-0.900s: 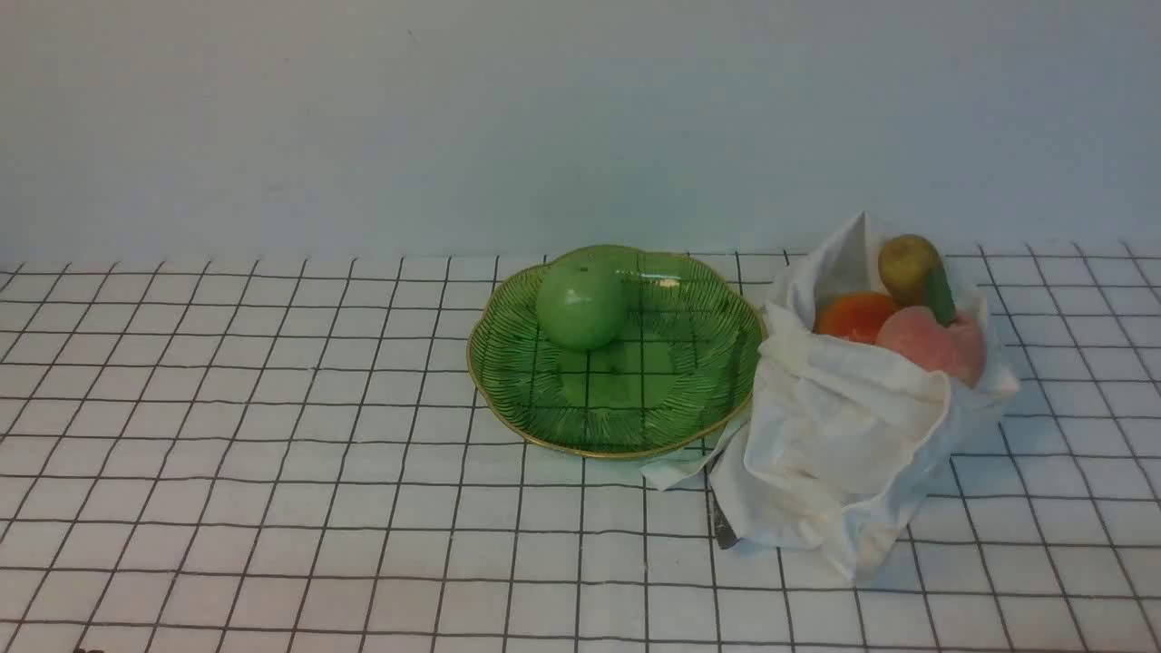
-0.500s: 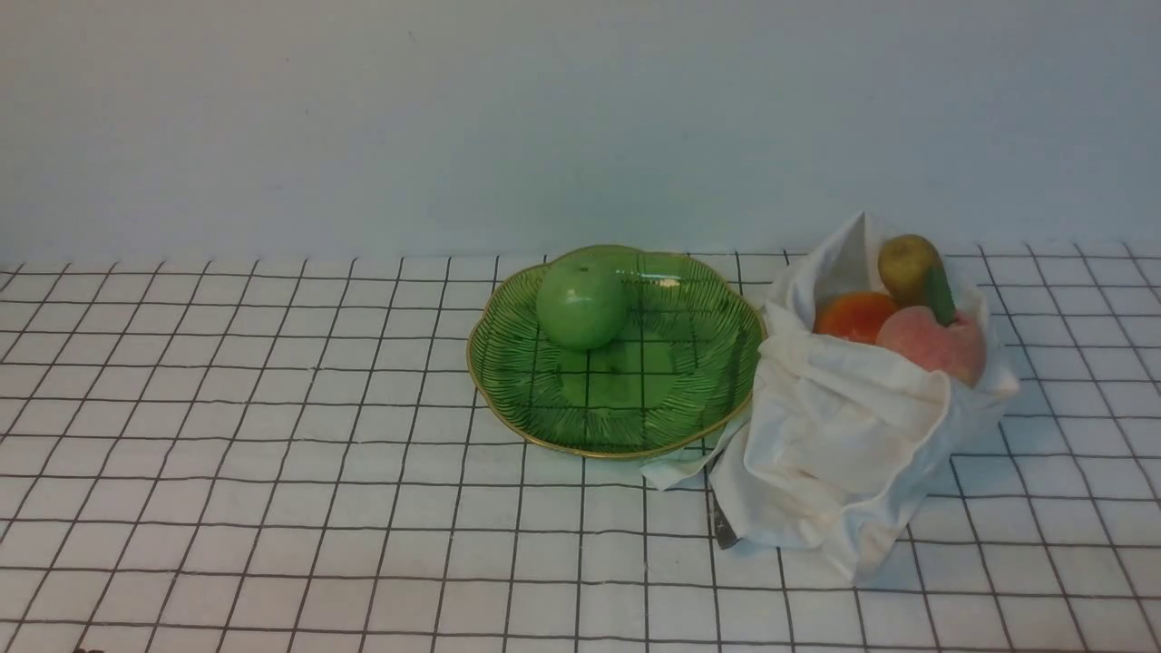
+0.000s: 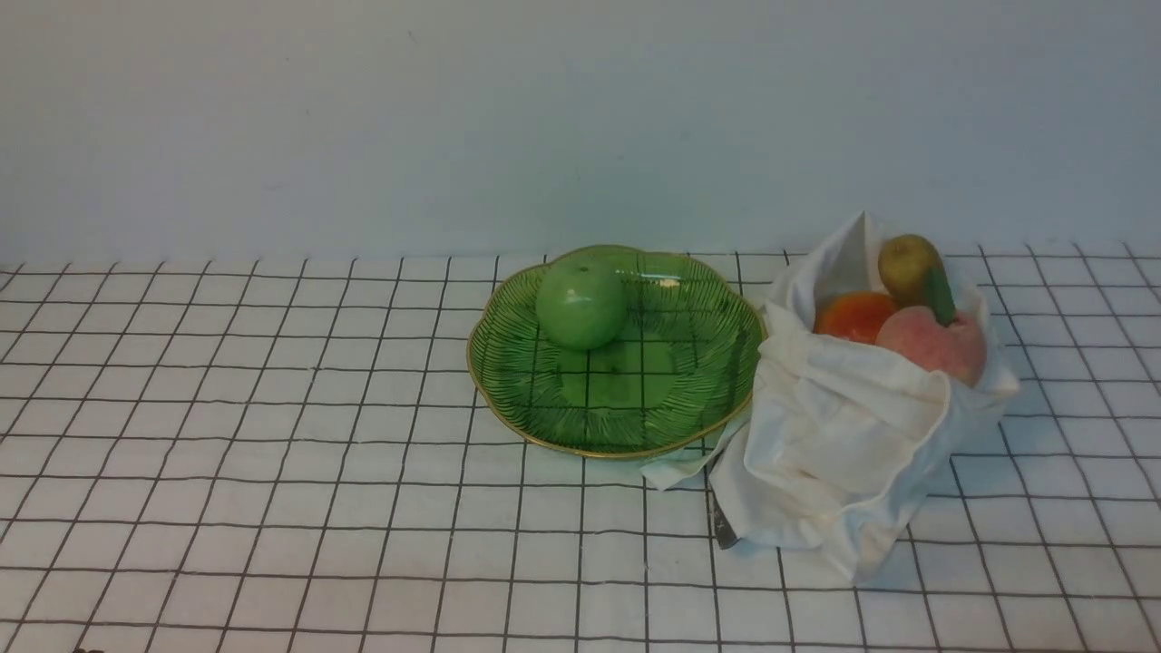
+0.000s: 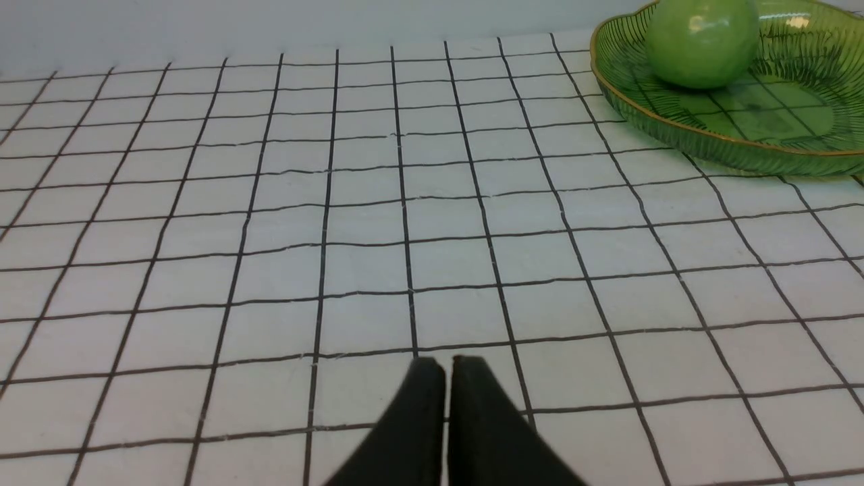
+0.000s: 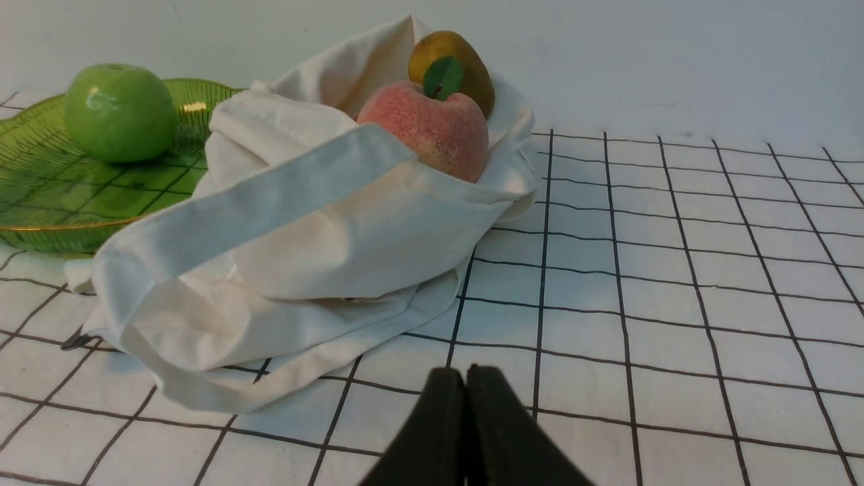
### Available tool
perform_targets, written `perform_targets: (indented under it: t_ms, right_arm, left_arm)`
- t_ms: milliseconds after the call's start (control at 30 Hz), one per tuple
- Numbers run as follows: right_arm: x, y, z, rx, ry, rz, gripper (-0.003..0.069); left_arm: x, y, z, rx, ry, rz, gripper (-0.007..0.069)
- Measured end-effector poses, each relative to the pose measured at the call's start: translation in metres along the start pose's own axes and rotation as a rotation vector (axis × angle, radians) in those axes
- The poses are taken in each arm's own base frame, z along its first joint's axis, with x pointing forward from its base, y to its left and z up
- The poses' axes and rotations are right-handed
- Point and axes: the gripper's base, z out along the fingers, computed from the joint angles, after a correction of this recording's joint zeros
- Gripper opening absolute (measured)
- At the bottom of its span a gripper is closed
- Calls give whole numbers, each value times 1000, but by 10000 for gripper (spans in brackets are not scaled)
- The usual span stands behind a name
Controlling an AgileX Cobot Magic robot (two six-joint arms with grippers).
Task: Take the fruit out of the bag on the white checkered tablecloth and place them on the plate.
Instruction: 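Reach into the cloth bag and grasp the peach with the right gripper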
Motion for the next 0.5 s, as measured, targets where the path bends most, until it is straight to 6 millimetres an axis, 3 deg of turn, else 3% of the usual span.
perform_targets:
  t_ms: [433,500]
  right_arm:
    - [0,0,0,0,0,1,-15]
    - [0,1,0,-12,-2,79,-15]
  left_arm:
    - [0,0,0,0,0,0,-8]
    - [0,0,0,0,0,0,-8]
